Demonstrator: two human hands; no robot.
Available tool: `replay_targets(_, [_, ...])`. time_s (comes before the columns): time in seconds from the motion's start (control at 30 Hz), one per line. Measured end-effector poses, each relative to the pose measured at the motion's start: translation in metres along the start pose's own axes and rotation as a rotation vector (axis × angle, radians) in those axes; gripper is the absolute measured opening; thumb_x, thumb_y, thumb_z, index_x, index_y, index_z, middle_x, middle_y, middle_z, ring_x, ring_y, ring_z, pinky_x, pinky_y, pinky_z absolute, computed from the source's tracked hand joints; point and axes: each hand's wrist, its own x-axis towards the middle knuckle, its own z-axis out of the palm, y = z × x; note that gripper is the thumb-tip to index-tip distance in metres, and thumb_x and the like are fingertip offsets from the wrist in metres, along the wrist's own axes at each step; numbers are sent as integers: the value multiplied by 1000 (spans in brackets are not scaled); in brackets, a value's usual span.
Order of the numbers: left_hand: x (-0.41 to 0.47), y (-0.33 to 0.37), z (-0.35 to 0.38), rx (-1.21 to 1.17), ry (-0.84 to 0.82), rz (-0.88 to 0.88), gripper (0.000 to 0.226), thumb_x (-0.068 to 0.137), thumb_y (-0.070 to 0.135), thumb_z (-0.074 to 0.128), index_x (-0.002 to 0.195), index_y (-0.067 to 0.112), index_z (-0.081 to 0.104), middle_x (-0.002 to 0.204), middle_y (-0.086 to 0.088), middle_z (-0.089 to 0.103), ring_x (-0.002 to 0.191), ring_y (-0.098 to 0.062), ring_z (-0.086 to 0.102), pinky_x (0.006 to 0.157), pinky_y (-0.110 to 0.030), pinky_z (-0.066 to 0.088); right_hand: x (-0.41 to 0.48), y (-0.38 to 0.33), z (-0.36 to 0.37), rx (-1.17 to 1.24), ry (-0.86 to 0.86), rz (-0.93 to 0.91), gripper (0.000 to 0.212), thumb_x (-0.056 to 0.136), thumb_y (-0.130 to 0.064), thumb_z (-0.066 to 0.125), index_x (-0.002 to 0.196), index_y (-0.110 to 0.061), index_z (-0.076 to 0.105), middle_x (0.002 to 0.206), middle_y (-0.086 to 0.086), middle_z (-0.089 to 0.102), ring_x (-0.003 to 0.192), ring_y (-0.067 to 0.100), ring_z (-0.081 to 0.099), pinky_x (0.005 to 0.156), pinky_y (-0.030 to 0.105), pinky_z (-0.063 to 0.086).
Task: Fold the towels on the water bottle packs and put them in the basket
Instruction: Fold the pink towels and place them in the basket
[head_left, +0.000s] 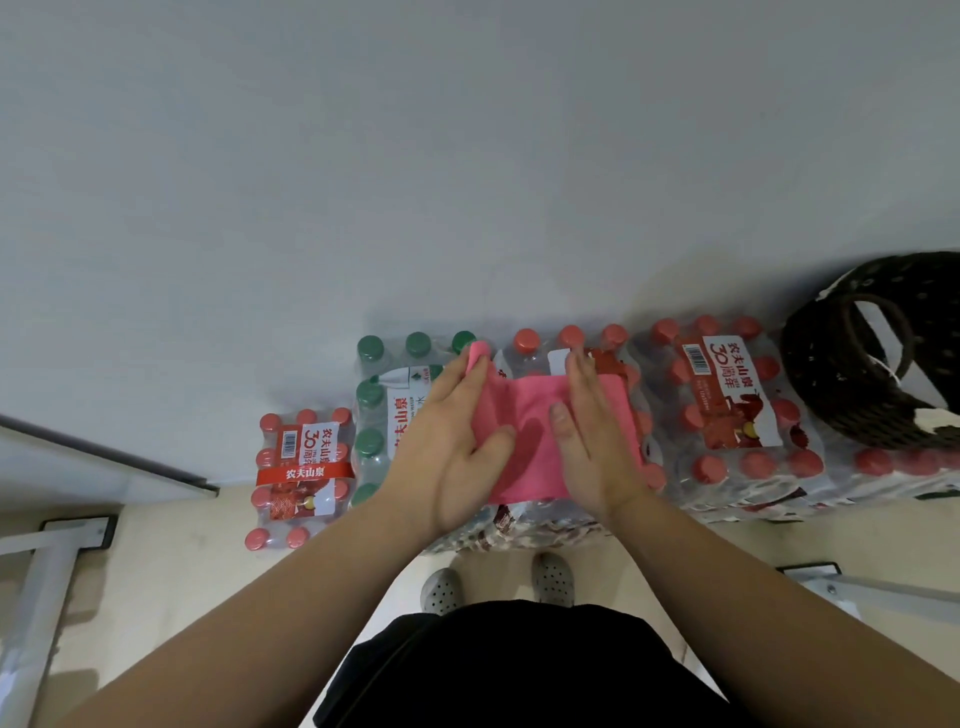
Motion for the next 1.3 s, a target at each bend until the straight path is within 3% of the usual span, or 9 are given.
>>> replay_targets(0.13, [18, 36, 29, 68, -29, 77, 76, 87, 25, 53, 157, 16, 22, 164, 2, 16, 149, -6, 11, 102, 5, 2, -12, 22, -34, 53, 75, 49, 84, 88, -78, 15, 157, -30, 17, 164, -16, 12, 149, -2, 5, 120, 30, 10])
replay_targets(0.37, [49, 58, 104, 196, -118, 85, 78, 88, 15, 57, 156, 5, 19, 164, -8, 13, 151, -15, 10, 108, -1, -1, -28, 65, -69, 269, 101, 16, 72, 94, -67, 29, 129, -15, 64, 127, -4, 65, 121, 6, 58, 104, 27, 46])
replay_targets(0.53, [55, 52, 130, 273, -278, 14, 66, 90, 10, 48, 153, 16, 31, 165, -8, 13, 150, -20, 18, 117, -20, 14, -37, 76, -78, 298, -94, -47, 67, 96, -65, 29, 151, -27, 41, 147, -16, 48, 135, -4, 42, 111, 22, 37])
replay_targets(0.63, [47, 49, 126, 191, -140, -29, 59, 84, 6, 45, 142, 16, 51, 159, -6, 32, 142, -22, 37, 117, -25, 25, -39, 79, -84, 212, -213, -91, 63, 97, -66, 26, 155, -41, 22, 152, -20, 35, 137, -5, 34, 110, 16, 30])
replay_targets(0.77, [36, 36, 118, 373, 144, 25, 53, 77, 14, 49, 128, 12, 63, 139, -9, 55, 121, -32, 55, 104, -44, 45, -32, 83, -91, 58, -271, -124, 62, 96, -61, 27, 151, -36, 36, 150, -13, 38, 136, 3, 34, 115, 27, 32])
replay_targets(0.87, [34, 26, 121, 728, 65, -32, 61, 89, 45, 52, 146, 25, 44, 158, -6, 34, 142, -35, 33, 116, -55, 26, -25, 81, -92, -112, -292, -170, 61, 101, -54, 34, 150, -17, 42, 151, -1, 38, 139, 14, 33, 118, 30, 27])
replay_targets(1.0, [37, 15, 139, 868, -100, -112, 84, 86, 75, 12, 157, 31, -3, 165, 1, -12, 150, -27, -20, 116, -60, -13, -20, 78, -93, -177, -230, -188, 75, 94, -58, 25, 135, -4, 58, 132, 8, 51, 124, 21, 45, 111, 37, 38])
replay_targets(1.17, [38, 15, 149, 867, -124, -151, 91, 80, 80, 7, 155, 32, -15, 163, -1, -22, 147, -28, -28, 113, -61, -15, -15, 75, -97, -315, -145, -258, 59, 97, -52, 36, 116, -5, 65, 122, 5, 49, 116, 21, 44, 105, 40, 41])
replay_targets(1.3, [38, 14, 151, 837, -112, -139, 97, 80, 79, 20, 154, 30, -17, 163, 1, -22, 146, -26, -30, 116, -63, -13, 3, 55, -92, -472, -165, -368, 71, 99, -55, 22, 153, -9, 29, 164, 13, 13, 152, 29, 7, 125, 43, 9])
